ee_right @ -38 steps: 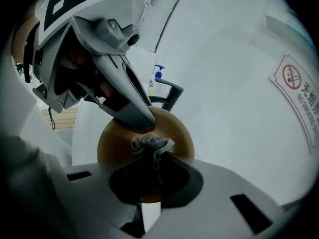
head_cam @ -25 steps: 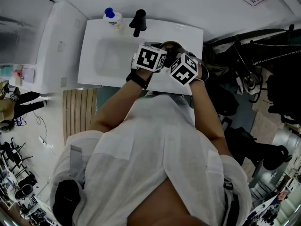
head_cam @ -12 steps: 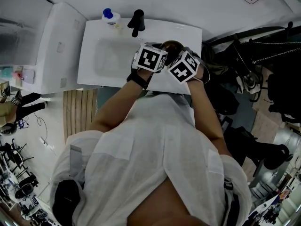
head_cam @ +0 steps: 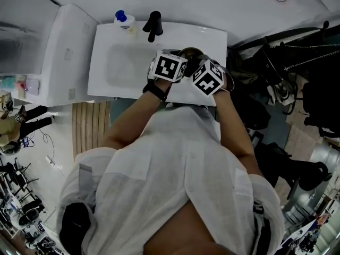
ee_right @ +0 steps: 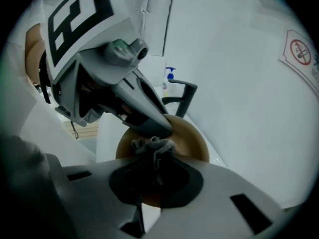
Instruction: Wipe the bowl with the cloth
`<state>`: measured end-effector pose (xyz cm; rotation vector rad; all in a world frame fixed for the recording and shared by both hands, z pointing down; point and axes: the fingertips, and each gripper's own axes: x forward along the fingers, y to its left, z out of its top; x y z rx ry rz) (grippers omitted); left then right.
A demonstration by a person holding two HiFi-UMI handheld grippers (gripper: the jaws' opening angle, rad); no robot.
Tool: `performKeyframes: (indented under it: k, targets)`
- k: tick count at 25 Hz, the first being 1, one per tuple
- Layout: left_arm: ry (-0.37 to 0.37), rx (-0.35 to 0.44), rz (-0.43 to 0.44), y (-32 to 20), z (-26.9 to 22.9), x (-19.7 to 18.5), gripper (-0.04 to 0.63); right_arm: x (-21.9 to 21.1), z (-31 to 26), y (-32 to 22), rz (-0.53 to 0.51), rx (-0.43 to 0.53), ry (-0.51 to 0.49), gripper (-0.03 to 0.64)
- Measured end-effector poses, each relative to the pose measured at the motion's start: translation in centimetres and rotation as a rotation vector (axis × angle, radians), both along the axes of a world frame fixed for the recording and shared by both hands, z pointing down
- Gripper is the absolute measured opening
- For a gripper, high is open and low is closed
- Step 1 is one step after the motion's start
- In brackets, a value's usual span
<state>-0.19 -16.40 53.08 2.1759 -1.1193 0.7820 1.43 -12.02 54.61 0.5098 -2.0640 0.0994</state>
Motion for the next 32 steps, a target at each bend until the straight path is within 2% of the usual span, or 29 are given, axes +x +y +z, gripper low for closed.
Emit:
performKeyframes:
  k: [3, 6, 10, 14, 17, 22, 24, 26, 28, 32]
  targets:
    - [0.002, -0.011, -0.029, -0.1, 0.6, -0.8, 0.026, -0.1, 0.9, 1.4, -0.049, -0.054, 0.015, 0.040]
    - [0.003, -0.029, -0.048, 0.1, 1.3, -1.6, 0.023, 0.2, 0.9, 1.5, -0.040, -0.078, -0.003, 0.039]
    - [0.004, -0.050, -0.077, 0.4, 2.3, -2.2, 0.020, 0.8, 0.4, 1.3, -0.035, -0.063, -0.003, 0.040]
    - [-0.004, -0.062, -0.110, 0.6, 3.1, -2.8, 0.021, 1.5, -0.8, 1.1, 0.013, -0.048, -0.074, 0.038]
    - [-0.008, -0.069, -0.137, 0.5, 3.6, -3.3, 0.021, 2.5, -1.9, 0.0, 0.110, -0.035, -0.224, 0.040]
    - [-0.013, -0.076, -0.169, 0.0, 4.3, -3.8, 0.021, 4.9, -5.0, -2.4, 0.363, -0.050, -0.665, 0.040]
    - [-0.011, -0.091, -0.179, -0.1, 4.8, -3.9, 0.021, 5.9, -5.8, -3.0, 0.432, -0.043, -0.795, 0.040]
    - [0.001, -0.109, -0.194, -0.2, 5.3, -3.9, 0.021, 6.7, -6.0, -3.1, 0.473, -0.018, -0.858, 0.040]
    - [0.029, -0.128, -0.222, -0.6, 5.7, -3.9, 0.021, 7.3, -6.0, -3.2, 0.500, 0.002, -0.878, 0.040]
    - [0.134, -0.180, -0.320, -2.3, 6.6, -3.6, 0.021, 7.8, -6.1, -3.4, 0.522, 0.026, -0.885, 0.040]
